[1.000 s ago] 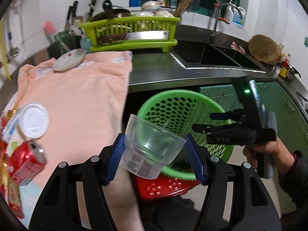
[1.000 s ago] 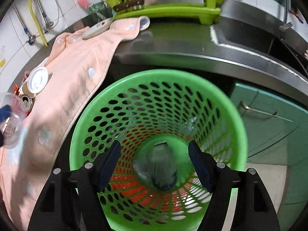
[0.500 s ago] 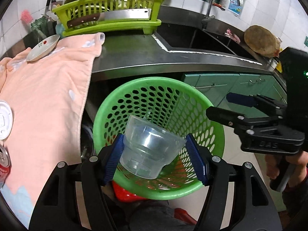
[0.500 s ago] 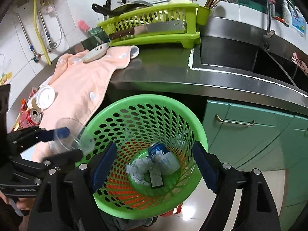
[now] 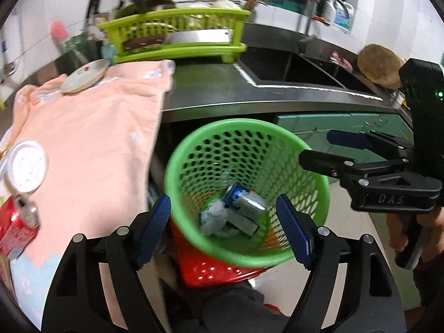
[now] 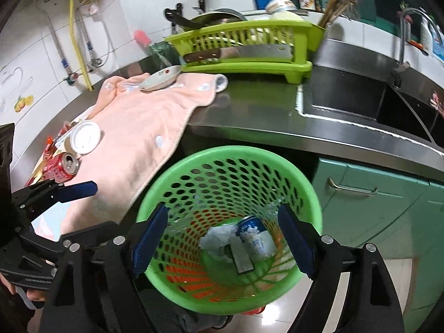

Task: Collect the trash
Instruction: 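Move both grippers back over the remaining trash on the towel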

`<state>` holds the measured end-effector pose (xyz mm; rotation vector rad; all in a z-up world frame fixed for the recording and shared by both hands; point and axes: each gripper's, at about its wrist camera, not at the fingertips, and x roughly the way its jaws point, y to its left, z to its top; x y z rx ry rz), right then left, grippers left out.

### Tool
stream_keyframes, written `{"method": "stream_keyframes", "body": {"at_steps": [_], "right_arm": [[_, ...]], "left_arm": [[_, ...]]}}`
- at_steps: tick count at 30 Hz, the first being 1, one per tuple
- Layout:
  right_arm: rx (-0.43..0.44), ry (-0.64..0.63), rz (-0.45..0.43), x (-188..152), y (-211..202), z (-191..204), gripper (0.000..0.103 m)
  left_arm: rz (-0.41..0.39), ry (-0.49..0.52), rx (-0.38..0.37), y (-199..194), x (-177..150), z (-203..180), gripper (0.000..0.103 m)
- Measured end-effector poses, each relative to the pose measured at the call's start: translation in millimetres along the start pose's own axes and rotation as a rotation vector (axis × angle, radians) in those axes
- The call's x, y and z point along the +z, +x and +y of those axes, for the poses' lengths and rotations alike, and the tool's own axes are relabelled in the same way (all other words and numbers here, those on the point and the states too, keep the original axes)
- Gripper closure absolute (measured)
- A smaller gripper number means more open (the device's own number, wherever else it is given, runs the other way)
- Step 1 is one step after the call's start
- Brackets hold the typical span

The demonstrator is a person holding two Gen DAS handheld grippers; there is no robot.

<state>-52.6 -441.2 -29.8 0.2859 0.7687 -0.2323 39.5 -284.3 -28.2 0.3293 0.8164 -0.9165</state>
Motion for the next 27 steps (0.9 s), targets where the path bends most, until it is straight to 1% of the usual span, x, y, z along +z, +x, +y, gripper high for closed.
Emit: {"method": "stream_keyframes", "body": {"at_steps": [5, 9, 15, 16, 18, 19, 22, 27], "right_arm": [[0.037, -0.041, 0.005, 5.1, 4.5, 28.3, 0.024], [0.076, -0.072, 0.014, 8.4, 10.7, 52.7, 0.024], [0.140, -0.140, 0.029, 13.4, 22.4, 98.6, 0.023], [0.150, -0.156, 0.031, 14.4, 24.3, 106.8, 0.023], [0.167, -0.186, 0.035, 16.1, 28.0, 122.0, 0.023], [0.176, -0.203, 0.038, 17.0, 29.9, 130.2, 0.020], [0.198, -0.252, 0.047, 19.8, 36.8, 151.1, 0.020], [0.250, -0.364, 0.067, 28.5, 54.6, 195.3, 0.020]], "left_arm": [[-0.032, -0.062, 0.062, -31.4, -14.0, 34.3, 0.026], [-0.053, -0.103, 0.155, -58.2, -28.0, 67.9, 0.026], [-0.078, -0.197, 0.279, -98.7, -48.4, 128.9, 0.026], [-0.078, -0.218, 0.311, -107.1, -53.5, 143.6, 0.026], [-0.078, -0.247, 0.352, -119.2, -60.3, 164.6, 0.026], [-0.078, -0.261, 0.379, -126.2, -64.3, 176.7, 0.026], [-0.076, -0.292, 0.443, -143.0, -75.2, 206.9, 0.026], [-0.084, -0.351, 0.503, -167.2, -91.1, 247.7, 0.026]]}}
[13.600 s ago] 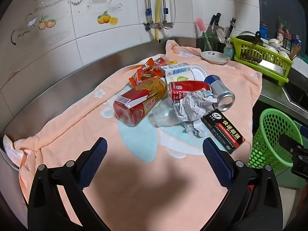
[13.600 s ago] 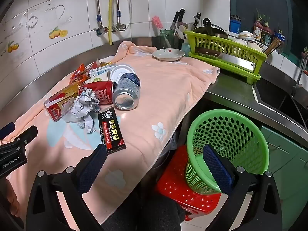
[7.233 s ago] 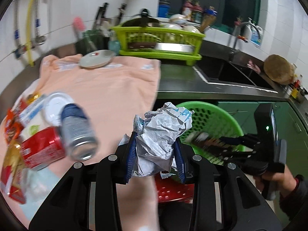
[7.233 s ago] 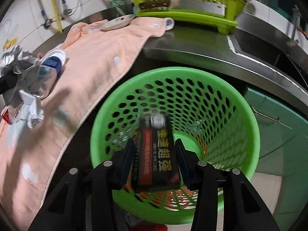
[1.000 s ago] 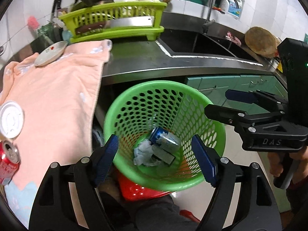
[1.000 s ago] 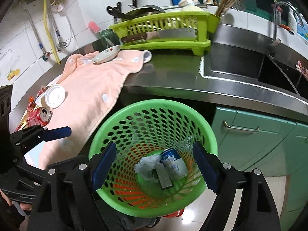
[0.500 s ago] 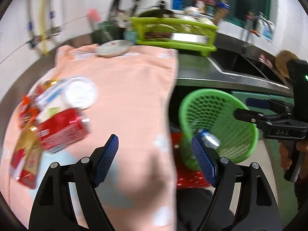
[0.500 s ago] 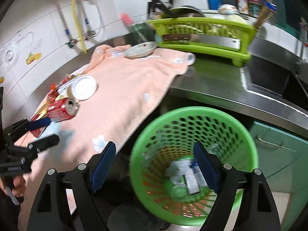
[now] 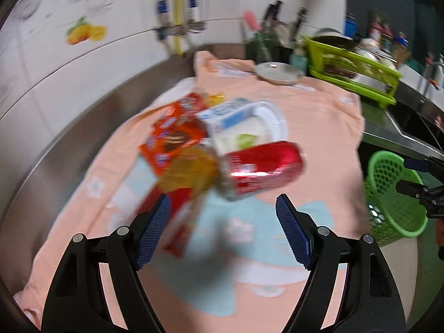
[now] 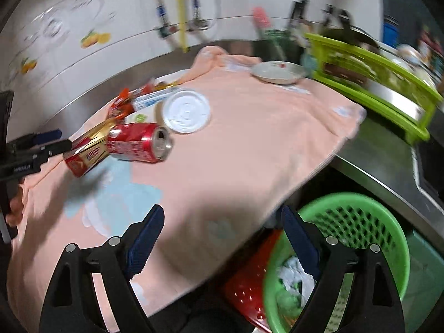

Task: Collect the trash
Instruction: 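Move both grippers back over the remaining trash on the towel, then grasp the red Coke can with the right gripper while the left grasps the drink bottle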

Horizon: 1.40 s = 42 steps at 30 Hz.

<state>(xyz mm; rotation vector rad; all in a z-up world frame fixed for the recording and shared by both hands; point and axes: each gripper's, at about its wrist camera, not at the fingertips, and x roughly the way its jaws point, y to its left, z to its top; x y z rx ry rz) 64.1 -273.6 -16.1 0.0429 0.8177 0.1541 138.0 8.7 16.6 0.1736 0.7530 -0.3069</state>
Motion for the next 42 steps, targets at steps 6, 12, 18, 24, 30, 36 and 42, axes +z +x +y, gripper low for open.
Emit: {"method": "stream_keyframes", "body": {"at_steps": [6, 12, 18, 24, 30, 36, 42], "right_arm": [[0.091, -0.141, 0.045, 31.5, 41.2, 41.6, 0.018], [0.191, -0.245, 0.086, 62.0, 84.2, 77.0, 0.015], [0.247, -0.327, 0.112, 86.9, 126.5, 98.9, 0.014], [0.295, -0.386, 0.131, 91.1, 146.7, 112.6, 0.013], [0.335, -0.437, 0.151, 84.3, 141.2, 119.0, 0.011], [0.382, -0.530, 0.196, 70.5, 123.8, 128.5, 0.011], [0.333, -0.629, 0.188, 69.9, 120.0, 143.5, 0.011]], "left_arm": [[0.004, -0.057, 0.018, 1.8, -8.0, 36.1, 0.026], [0.013, -0.077, 0.029, 6.4, -13.1, 56.7, 0.026], [0.028, -0.105, 0.034, 13.6, -14.6, 75.3, 0.026], [0.038, -0.122, 0.035, 20.8, -15.3, 84.4, 0.026], [0.044, -0.120, 0.029, 26.0, -15.1, 84.9, 0.026], [0.049, -0.113, 0.026, 29.0, -14.2, 83.5, 0.026], [0.053, -0.119, 0.021, 29.0, -13.3, 86.6, 0.026]]}}
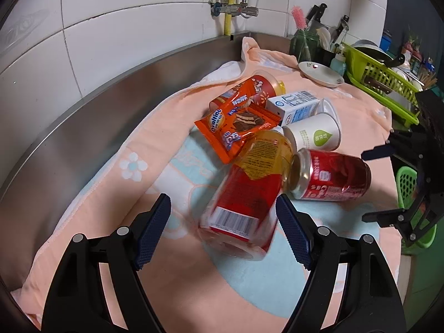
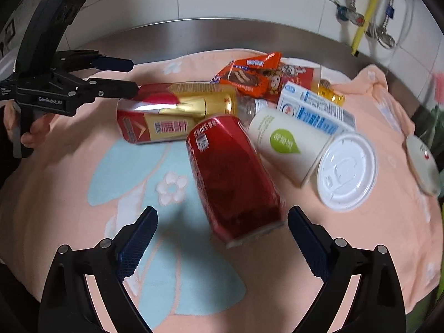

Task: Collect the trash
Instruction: 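Grasp the red Coke can with the right gripper while the left grasps the drink bottle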

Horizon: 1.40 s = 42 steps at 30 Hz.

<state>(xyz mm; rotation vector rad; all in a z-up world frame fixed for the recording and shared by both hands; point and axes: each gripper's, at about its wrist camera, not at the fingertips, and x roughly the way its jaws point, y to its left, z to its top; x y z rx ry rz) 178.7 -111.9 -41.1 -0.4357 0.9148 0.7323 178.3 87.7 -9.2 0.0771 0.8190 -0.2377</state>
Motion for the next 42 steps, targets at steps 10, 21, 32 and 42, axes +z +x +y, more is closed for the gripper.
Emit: {"method": "stream_keyframes", "body": {"at_steps": [10, 21, 32, 42], "right_arm": [[-0.041, -0.093, 0.058, 27.8, 31.2, 10.1, 0.014], [-0.127, -0.096, 0.100, 23.9, 35.5, 7.8, 0.035], [-0.127, 0.084, 0.045, -9.9, -12.1, -6.3, 0.035], [-0.180, 0.296, -0.034, -75.4, -77.5, -11.7, 0.035]], "left_arm": [[0.010, 0.030, -0.017, 1.8, 1.8, -1.8, 0.026], [0.073, 0.109, -0.066, 21.4, 11.3, -21.4, 0.026], [0.192, 0.174, -0.071, 61.8, 23.4, -41.6, 0.026], [0.246, 0.215, 0.008, 85.5, 26.3, -55.0, 0.031]]}}
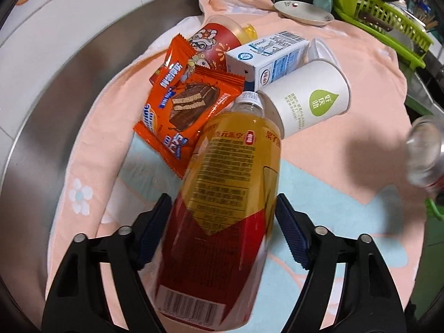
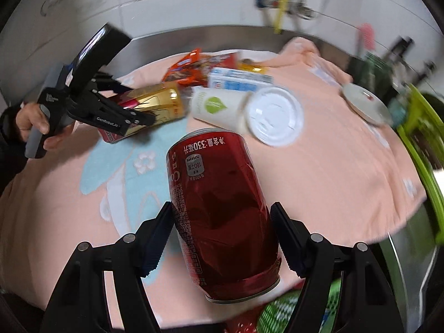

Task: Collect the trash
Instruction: 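Grasp the red Coke can with the right gripper while the left grasps the drink bottle, then drop the Coke can and drink bottle into the green basket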

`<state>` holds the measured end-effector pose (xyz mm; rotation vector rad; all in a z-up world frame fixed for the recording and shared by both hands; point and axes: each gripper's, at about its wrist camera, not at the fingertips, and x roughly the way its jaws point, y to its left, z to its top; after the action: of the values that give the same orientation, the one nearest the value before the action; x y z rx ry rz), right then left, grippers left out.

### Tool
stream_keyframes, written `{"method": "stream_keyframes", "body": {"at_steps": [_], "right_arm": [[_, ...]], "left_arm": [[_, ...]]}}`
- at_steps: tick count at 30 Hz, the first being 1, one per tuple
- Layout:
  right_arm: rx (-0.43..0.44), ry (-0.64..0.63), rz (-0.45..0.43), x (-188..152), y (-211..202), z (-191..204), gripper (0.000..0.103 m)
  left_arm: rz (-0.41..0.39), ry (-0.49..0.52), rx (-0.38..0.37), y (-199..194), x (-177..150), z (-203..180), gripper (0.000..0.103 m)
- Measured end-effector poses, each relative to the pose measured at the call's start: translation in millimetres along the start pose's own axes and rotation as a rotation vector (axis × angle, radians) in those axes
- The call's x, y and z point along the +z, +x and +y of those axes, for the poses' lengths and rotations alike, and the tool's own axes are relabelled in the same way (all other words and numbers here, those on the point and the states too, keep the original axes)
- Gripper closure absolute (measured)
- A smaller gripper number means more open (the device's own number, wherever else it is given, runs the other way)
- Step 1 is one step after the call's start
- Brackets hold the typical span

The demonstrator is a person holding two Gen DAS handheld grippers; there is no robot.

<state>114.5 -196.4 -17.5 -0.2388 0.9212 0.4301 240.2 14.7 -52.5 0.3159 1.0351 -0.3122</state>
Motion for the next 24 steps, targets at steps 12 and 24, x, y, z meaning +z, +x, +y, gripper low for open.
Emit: {"method": "stream_keyframes", "body": {"at_steps": [12, 24], "right_arm": [[-0.157, 0.299, -0.014, -93.5, -54.1, -74.9, 0.035], [-0.236, 0.541, 0.087, -177.5, -42.1, -135.0, 0.034]], "left_arm": [[-0.073, -0.042, -0.047, -36.6, -24.8, -15.9, 0.036], [-0.166, -0.067, -0.193, -85.6, -47.6, -52.4, 0.038]]}}
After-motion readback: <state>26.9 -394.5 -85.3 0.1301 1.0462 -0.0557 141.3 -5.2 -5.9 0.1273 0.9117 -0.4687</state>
